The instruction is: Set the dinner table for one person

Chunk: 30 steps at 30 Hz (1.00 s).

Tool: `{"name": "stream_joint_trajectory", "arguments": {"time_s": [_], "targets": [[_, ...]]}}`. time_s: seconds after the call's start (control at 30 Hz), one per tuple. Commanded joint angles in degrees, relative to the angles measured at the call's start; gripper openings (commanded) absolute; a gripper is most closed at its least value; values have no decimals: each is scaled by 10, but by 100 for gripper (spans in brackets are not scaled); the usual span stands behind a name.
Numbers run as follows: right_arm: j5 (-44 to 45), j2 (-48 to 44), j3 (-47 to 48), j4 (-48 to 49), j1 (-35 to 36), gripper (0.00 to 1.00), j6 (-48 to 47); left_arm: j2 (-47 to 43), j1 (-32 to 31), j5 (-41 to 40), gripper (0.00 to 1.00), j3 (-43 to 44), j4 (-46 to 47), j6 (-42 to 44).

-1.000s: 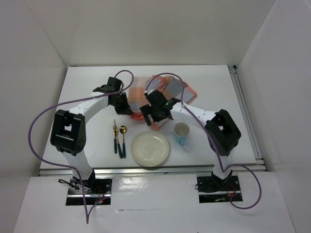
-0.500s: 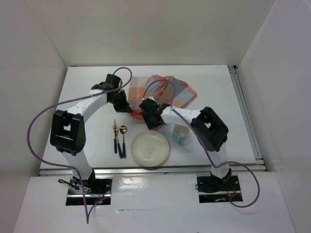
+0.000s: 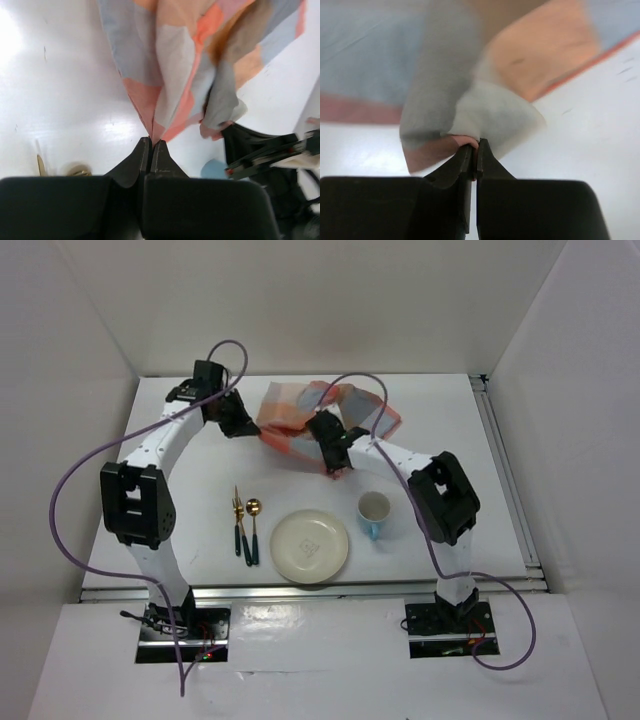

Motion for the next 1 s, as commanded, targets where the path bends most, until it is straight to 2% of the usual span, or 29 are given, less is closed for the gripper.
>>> {"name": "stream_joint_trajectory", "arguments": {"time_s": [0.0,0.1,0.17,0.23,0.3,0.43,0.47,0.53,0.57,0.6,0.63,0.67,0.7,0.73,0.77,0.8,0.87,0.9,0.93,0.97], "targets": [[16,-45,73,8,-76,0,-39,26,21,40,0,81,8,-20],[-11,-31,132,4,-133,0,-63,80,37,91,0,149,8,-52],[-17,-24,198,-3,-150,0,-76,103,37,105,0,224,8,-63],[-23,-24,217,-3,-163,0,-89,116,37,105,0,266,8,-71],[-18,-50,200,10,-172,0,-89,109,43,112,0,259,19,-78],[-29,-110,65,50,-197,0,-58,62,48,112,0,148,45,-78],[-39,-124,-9,60,-205,0,-51,49,48,112,0,77,53,-78],[-39,-165,-79,89,-205,0,-28,0,48,105,0,-9,86,-78],[-44,-173,-105,89,-205,0,-12,-18,48,94,0,-98,97,-83],[-44,-179,-144,72,-205,0,7,-51,43,89,0,-142,131,-91],[-44,-186,-156,72,-205,12,38,-62,43,82,2,-179,144,-106],[-54,-186,-165,65,-212,30,46,-67,43,82,14,-226,152,-106],[-59,-186,-165,59,-219,55,52,-67,43,82,50,-226,157,-106],[-59,-173,-157,41,-219,79,66,-60,43,87,63,-226,150,-97],[-52,-167,-146,29,-226,94,74,-37,43,81,70,-206,110,-89],[-52,-167,-118,18,-233,97,82,-25,43,74,78,-160,86,-81],[-63,-160,-96,1,-240,98,94,-10,43,41,80,-120,34,-63],[-72,-165,-89,-5,-249,98,103,-10,43,26,85,-94,22,-63],[-85,-178,-89,-5,-257,98,103,-10,43,-8,85,-87,12,-57],[-122,-186,-89,-5,-266,98,118,-16,43,-27,87,-81,2,-52]]}}
